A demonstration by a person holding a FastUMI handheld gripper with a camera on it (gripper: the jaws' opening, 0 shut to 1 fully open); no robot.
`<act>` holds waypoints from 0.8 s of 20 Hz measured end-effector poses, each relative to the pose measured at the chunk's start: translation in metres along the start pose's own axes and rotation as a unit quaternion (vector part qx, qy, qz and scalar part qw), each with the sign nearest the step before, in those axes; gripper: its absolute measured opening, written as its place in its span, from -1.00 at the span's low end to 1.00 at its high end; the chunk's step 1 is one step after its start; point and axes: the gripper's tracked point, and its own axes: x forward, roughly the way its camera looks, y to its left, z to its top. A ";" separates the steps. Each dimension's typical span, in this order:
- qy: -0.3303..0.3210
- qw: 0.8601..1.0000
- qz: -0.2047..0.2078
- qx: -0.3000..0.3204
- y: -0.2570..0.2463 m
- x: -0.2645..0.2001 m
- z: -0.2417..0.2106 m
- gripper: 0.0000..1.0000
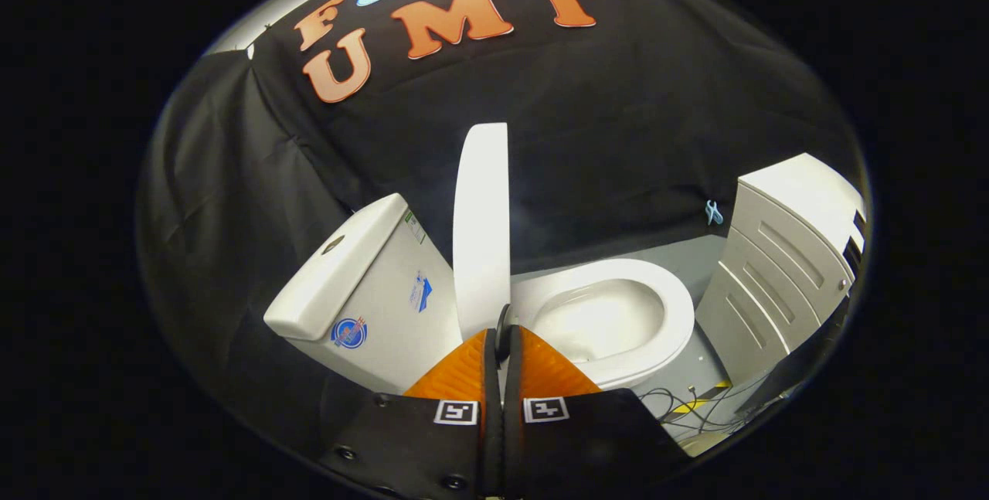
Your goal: Open the toilet lid.
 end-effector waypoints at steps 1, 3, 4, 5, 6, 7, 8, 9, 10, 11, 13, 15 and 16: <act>-0.003 1.000 0.001 -0.012 0.008 0.000 0.001 -0.84; -0.008 1.000 0.002 -0.030 0.020 -0.002 0.000 -0.84; -0.009 0.999 0.003 -0.037 0.026 -0.003 0.000 -0.84; -0.011 0.999 0.005 -0.043 0.032 -0.003 -0.001 -0.84; -0.012 0.999 0.006 -0.048 0.037 -0.002 -0.002 -0.84; -0.013 0.999 0.008 -0.052 0.042 -0.001 -0.003 -0.84; -0.014 0.998 0.011 -0.057 0.047 -0.001 -0.005 -0.84; -0.015 0.998 0.012 -0.062 0.051 -0.001 -0.005 -0.84; -0.016 0.998 0.013 -0.067 0.055 -0.001 -0.006 -0.84; -0.017 0.997 0.013 -0.070 0.059 -0.001 -0.007 -0.84; -0.019 0.997 0.013 -0.075 0.067 0.000 -0.009 -0.84; -0.020 0.996 0.014 -0.084 0.075 -0.001 -0.011 -0.84; -0.021 0.996 0.015 -0.089 0.079 0.000 -0.013 -0.84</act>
